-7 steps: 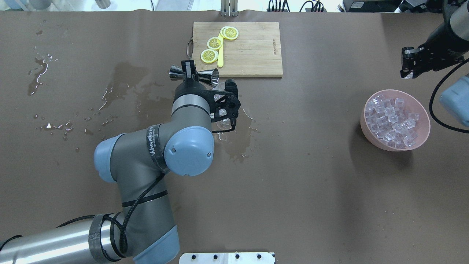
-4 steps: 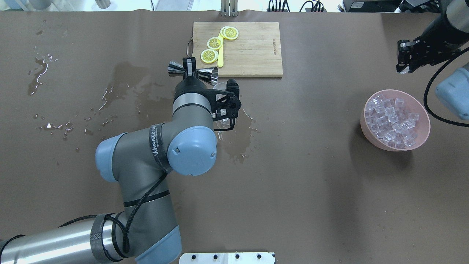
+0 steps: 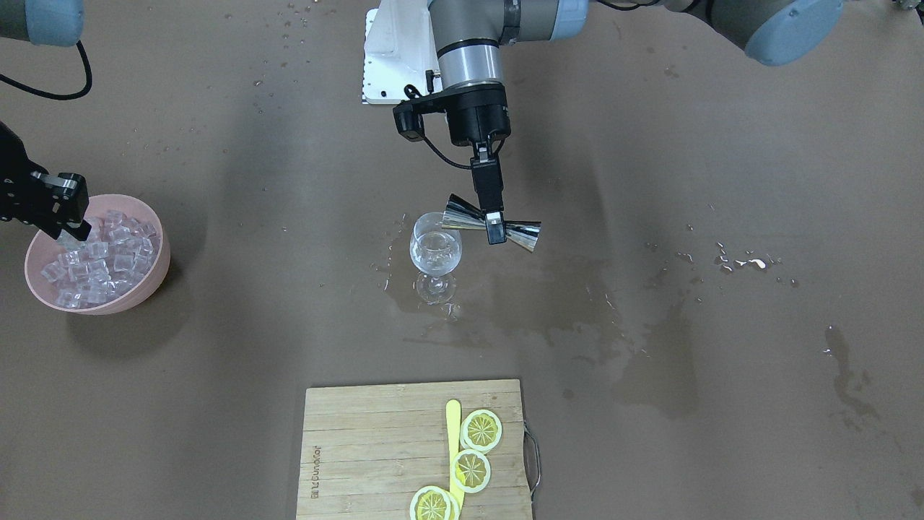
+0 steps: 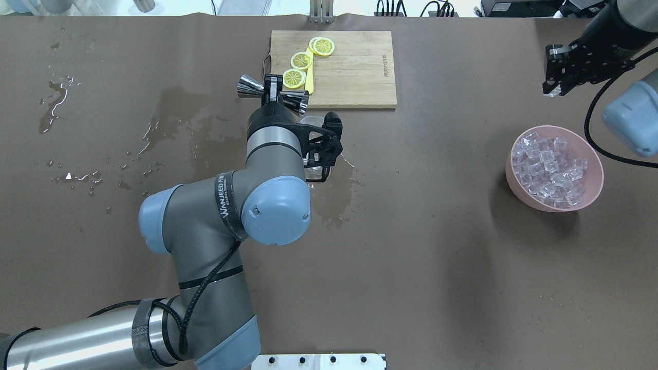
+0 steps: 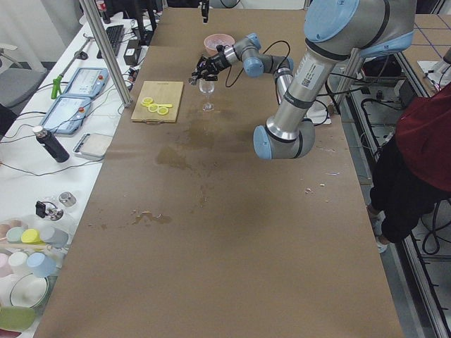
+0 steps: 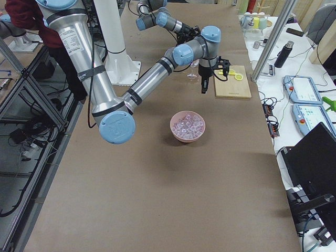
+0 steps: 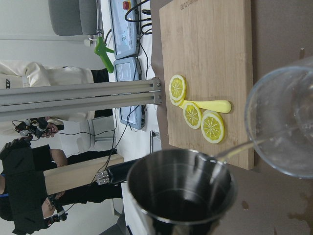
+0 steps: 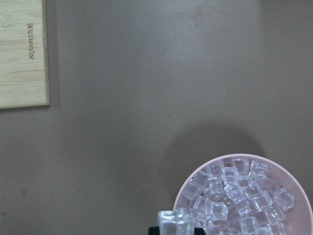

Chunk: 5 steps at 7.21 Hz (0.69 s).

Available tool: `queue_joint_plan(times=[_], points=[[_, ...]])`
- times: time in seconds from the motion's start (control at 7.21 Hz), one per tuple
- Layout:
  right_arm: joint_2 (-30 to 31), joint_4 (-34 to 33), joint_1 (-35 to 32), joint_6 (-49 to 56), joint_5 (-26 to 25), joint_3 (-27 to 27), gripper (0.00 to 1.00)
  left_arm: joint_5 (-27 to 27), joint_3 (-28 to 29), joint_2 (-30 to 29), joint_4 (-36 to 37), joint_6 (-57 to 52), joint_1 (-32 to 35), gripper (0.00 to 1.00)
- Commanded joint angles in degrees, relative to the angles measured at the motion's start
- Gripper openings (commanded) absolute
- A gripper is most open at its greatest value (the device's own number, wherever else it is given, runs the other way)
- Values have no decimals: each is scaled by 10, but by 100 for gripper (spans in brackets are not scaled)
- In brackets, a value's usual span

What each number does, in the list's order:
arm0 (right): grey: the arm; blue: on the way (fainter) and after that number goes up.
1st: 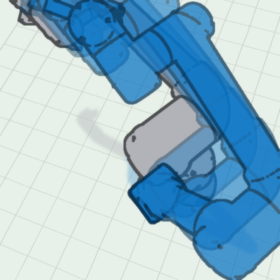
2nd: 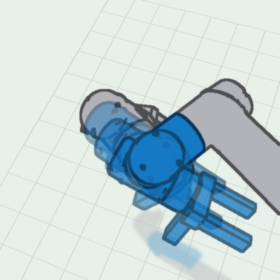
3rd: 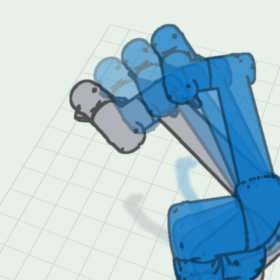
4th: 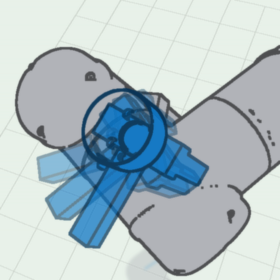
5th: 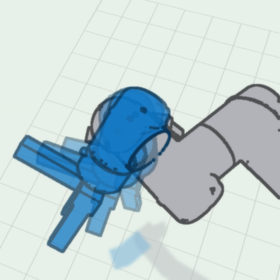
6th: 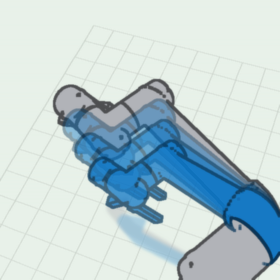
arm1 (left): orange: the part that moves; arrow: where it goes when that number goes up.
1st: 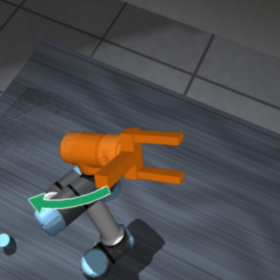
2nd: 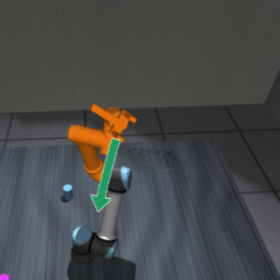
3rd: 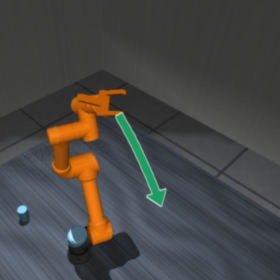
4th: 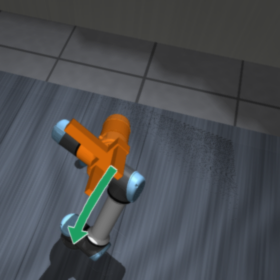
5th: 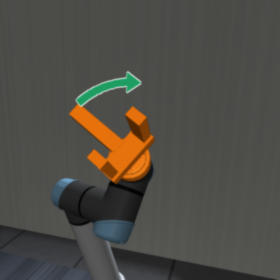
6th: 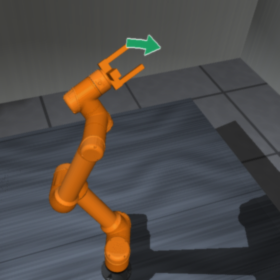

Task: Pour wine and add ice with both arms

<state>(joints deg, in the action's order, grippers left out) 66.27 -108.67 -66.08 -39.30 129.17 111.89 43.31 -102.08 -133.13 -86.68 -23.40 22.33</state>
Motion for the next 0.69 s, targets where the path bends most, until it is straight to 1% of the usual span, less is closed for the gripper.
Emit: queue_joint_plan(times=[0.0,0.14,0.28,0.42,0.56], points=[[-17,-15,1,-6,9,0,13,-6,-1,-5,-2,-24,0,0],[-29,-17,2,-9,9,-1,13,-5,-5,-6,-9,-13,0,0],[-39,-17,8,-17,9,-4,13,0,-10,-4,-36,26,1,0],[-52,-17,16,-30,8,-6,13,34,-28,7,-73,88,6,0],[-67,-24,22,-31,6,-11,13,112,-36,23,-113,162,27,0]])
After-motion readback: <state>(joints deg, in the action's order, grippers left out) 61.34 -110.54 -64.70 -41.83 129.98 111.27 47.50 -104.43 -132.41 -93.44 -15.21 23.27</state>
